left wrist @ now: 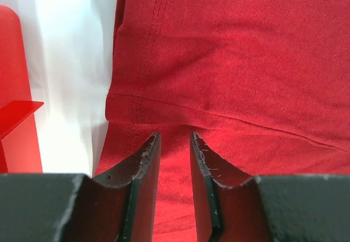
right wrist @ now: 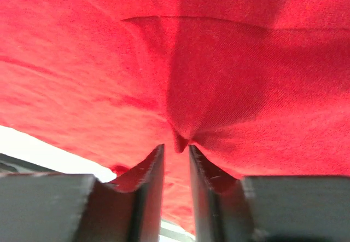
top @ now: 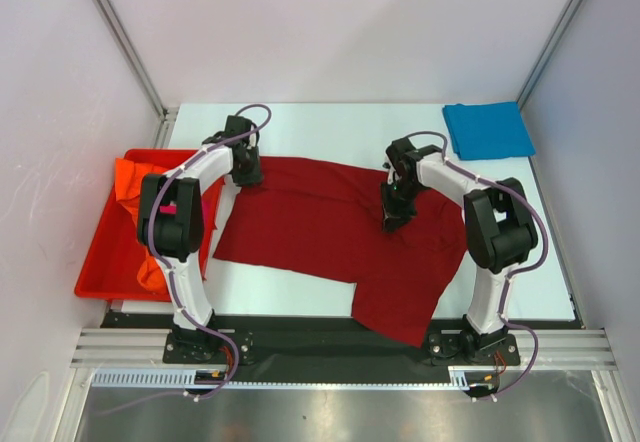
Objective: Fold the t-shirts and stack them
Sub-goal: Fold the tshirt
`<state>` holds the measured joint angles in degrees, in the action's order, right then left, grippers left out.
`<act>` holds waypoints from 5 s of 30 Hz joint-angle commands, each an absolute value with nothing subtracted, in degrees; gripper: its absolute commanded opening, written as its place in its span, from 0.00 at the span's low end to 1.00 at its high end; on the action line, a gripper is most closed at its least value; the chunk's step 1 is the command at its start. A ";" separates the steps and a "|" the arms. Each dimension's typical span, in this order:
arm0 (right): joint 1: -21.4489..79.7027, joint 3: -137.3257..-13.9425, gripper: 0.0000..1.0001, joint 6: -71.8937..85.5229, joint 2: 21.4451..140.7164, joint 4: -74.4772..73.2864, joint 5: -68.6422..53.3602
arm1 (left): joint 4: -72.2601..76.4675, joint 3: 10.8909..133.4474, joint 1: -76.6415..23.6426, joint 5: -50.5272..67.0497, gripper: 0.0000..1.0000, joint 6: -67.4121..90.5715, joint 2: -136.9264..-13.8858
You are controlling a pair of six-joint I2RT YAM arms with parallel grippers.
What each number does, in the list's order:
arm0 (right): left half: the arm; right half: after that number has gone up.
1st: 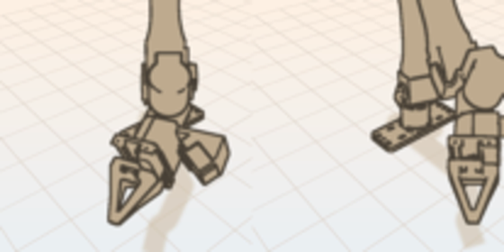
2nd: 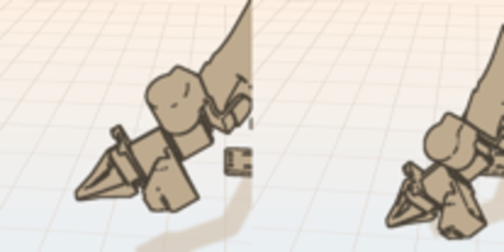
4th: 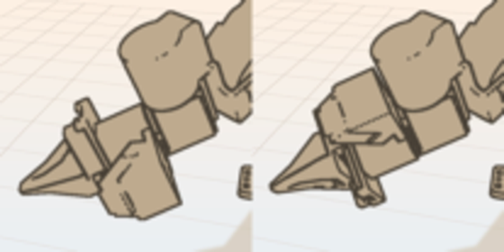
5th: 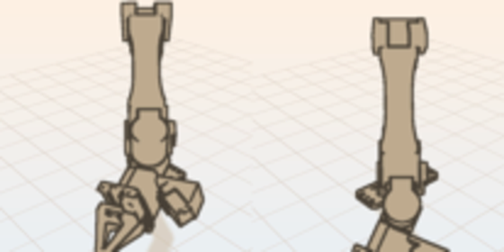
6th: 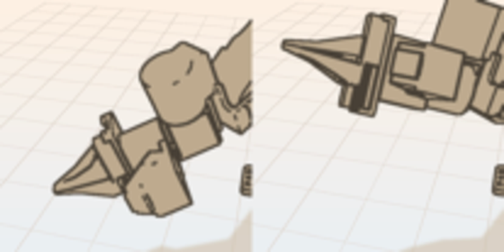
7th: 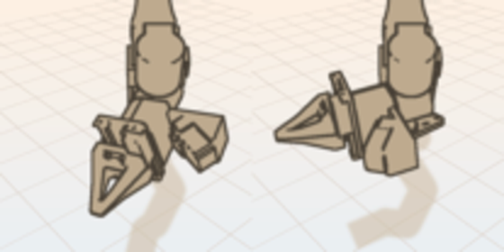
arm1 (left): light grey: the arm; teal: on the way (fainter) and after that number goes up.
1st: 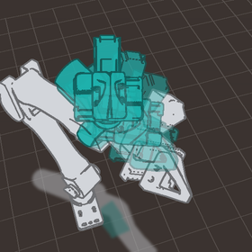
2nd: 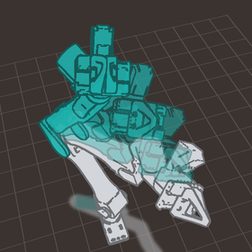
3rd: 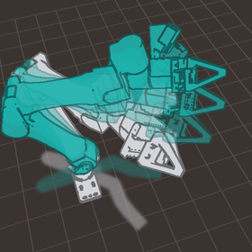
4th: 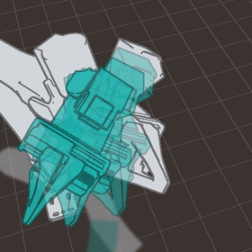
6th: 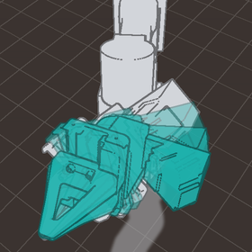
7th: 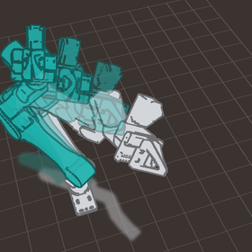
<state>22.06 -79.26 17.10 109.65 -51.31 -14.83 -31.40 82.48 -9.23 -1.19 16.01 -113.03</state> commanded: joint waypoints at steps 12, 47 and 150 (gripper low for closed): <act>3.10 -75.67 0.48 22.41 98.34 -42.37 -13.01 | -29.53 82.53 -9.67 2.37 0.34 15.64 -109.86; -10.46 -93.69 0.19 28.65 121.20 -32.52 -13.27 | -35.33 105.65 -8.17 6.24 0.34 19.60 -128.58; 72.51 -26.90 0.33 68.37 55.99 -52.82 7.29 | -38.76 48.08 -16.79 -1.76 0.48 24.17 -65.04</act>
